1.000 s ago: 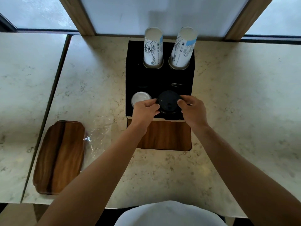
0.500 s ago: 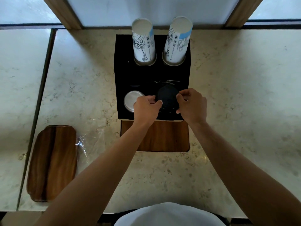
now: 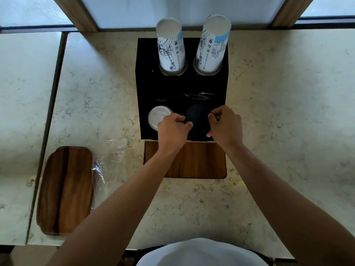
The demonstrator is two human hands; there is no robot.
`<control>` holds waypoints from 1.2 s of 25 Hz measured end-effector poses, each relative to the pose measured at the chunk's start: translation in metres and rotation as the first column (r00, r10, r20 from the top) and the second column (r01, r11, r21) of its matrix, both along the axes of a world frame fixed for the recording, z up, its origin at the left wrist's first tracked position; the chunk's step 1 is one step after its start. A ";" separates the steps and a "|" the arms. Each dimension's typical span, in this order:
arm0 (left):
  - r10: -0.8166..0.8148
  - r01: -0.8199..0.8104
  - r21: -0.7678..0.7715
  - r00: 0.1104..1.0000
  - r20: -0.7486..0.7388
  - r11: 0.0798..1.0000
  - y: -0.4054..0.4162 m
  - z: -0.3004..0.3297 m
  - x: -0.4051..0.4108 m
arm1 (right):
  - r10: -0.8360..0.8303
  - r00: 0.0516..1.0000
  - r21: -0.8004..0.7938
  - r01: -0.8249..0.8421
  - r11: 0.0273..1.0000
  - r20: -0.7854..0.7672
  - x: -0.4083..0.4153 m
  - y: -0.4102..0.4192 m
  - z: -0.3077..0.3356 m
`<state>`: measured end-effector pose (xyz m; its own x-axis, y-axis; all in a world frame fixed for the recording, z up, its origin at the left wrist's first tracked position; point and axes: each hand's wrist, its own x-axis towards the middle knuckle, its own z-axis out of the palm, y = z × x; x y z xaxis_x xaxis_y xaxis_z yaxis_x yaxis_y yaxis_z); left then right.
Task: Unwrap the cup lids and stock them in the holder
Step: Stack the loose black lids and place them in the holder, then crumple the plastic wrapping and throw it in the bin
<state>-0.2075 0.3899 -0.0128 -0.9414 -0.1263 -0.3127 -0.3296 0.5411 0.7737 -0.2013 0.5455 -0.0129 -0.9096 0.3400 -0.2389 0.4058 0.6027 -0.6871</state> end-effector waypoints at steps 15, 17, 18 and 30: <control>-0.021 0.023 0.064 0.999 -0.036 0.998 -0.008 -0.005 0.007 | 0.034 0.999 -0.003 -0.034 0.999 -0.021 0.014 -0.002 -0.001; -0.017 0.019 0.057 0.999 -0.040 0.998 -0.013 -0.003 0.011 | 0.024 0.999 -0.012 -0.024 1.000 -0.044 0.019 -0.001 0.005; -0.016 0.018 0.043 0.999 -0.046 0.999 -0.015 -0.002 0.014 | 0.017 0.998 -0.007 -0.017 1.000 -0.068 0.022 -0.001 0.007; 0.140 -0.141 -0.065 0.990 -0.023 0.988 -0.115 0.008 0.093 | 0.305 0.949 -0.087 -0.312 0.946 -0.082 0.093 -0.078 0.006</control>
<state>-0.1143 0.2748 -0.0047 -0.9184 -0.2774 -0.2822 -0.3920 0.5409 0.7441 -0.1086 0.4680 -0.0072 -0.9812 0.0180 -0.1920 0.1616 0.6200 -0.7678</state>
